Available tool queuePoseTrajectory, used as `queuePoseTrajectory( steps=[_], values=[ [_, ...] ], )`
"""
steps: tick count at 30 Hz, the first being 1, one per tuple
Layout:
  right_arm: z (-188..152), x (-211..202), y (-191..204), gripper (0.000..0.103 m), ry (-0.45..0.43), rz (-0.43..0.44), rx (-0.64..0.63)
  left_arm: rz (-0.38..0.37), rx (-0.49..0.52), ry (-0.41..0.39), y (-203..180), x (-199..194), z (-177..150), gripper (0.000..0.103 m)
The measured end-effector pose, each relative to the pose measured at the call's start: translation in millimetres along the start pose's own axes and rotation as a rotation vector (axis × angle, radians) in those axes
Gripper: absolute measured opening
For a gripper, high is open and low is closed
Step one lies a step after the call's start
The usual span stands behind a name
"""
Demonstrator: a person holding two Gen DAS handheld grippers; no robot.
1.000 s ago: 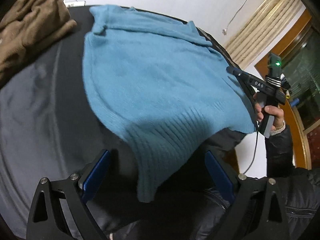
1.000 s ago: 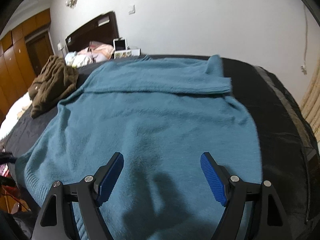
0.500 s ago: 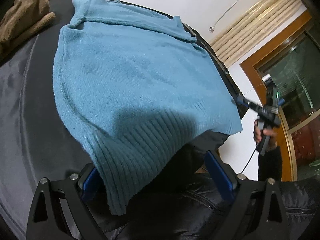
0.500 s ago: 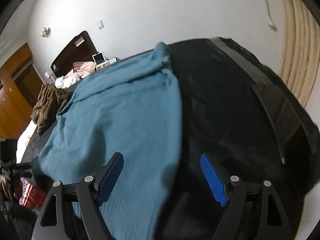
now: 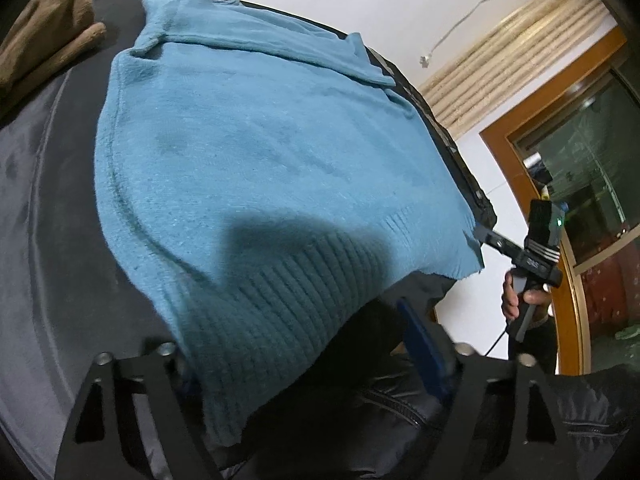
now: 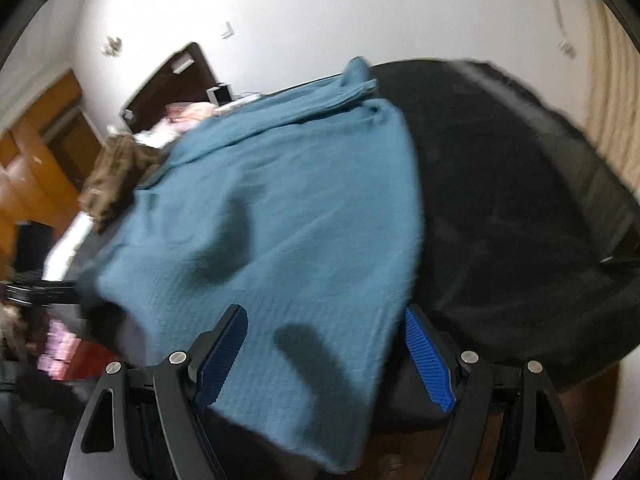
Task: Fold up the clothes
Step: 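Grasp the ribbed hem with the left gripper and fold it toward the collar, then lay the ribbed hem over the sweater body with the left gripper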
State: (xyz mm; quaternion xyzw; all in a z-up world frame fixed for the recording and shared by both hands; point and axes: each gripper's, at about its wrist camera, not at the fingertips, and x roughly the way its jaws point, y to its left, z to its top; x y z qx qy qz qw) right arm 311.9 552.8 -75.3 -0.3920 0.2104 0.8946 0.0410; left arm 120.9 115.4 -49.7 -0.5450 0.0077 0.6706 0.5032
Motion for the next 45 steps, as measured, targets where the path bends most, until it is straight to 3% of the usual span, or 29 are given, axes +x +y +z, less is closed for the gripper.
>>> queuePoseTrajectory(
  steps=[5, 7, 9, 13, 15, 19, 25, 33, 38, 45],
  values=[
    [0.9, 5.2, 1.6, 0.08, 0.016, 0.095, 0.053, -0.013, -0.058, -0.018, 10.2, 0.9, 1.8, 0.057],
    [0.6, 5.5, 0.0, 0.069, 0.022, 0.104, 0.068, -0.023, -0.081, -0.022, 13.5, 0.9, 0.9, 0.048],
    [0.5, 6.7, 0.9, 0.041, 0.028, 0.055, 0.054, -0.031, -0.089, -0.02, 15.3, 2.8, -0.4, 0.036],
    [2.4, 9.0, 1.0, 0.024, 0.027, 0.016, 0.051, -0.056, -0.1, -0.049, 16.5, 1.2, 0.3, 0.021],
    [5.5, 3.7, 0.8, 0.01, -0.008, 0.025, 0.051, -0.057, -0.095, -0.088, 15.9, -7.8, 2.3, 0.01],
    [19.1, -14.9, -0.6, 0.01, -0.11, 0.067, 0.06, -0.059, -0.091, -0.174, 17.4, -31.9, 8.6, 0.009],
    [44.0, -35.3, 1.6, 0.01, -0.227, 0.12, 0.064, -0.06, -0.085, -0.243, 17.0, -51.1, 15.8, 0.009],
    [56.8, -40.7, 4.3, 0.01, -0.275, 0.142, 0.069, -0.053, -0.071, -0.343, 16.6, -77.5, 32.8, 0.009],
    [80.5, -47.9, 6.6, 0.01, -0.333, 0.153, 0.06, -0.044, -0.053, -0.394, 13.1, -88.4, 50.2, 0.009],
    [111.6, -37.0, 17.8, 0.01, -0.341, 0.15, 0.029, -0.04, -0.046, -0.431, 11.2, -93.2, 73.0, 0.009]
  ],
)
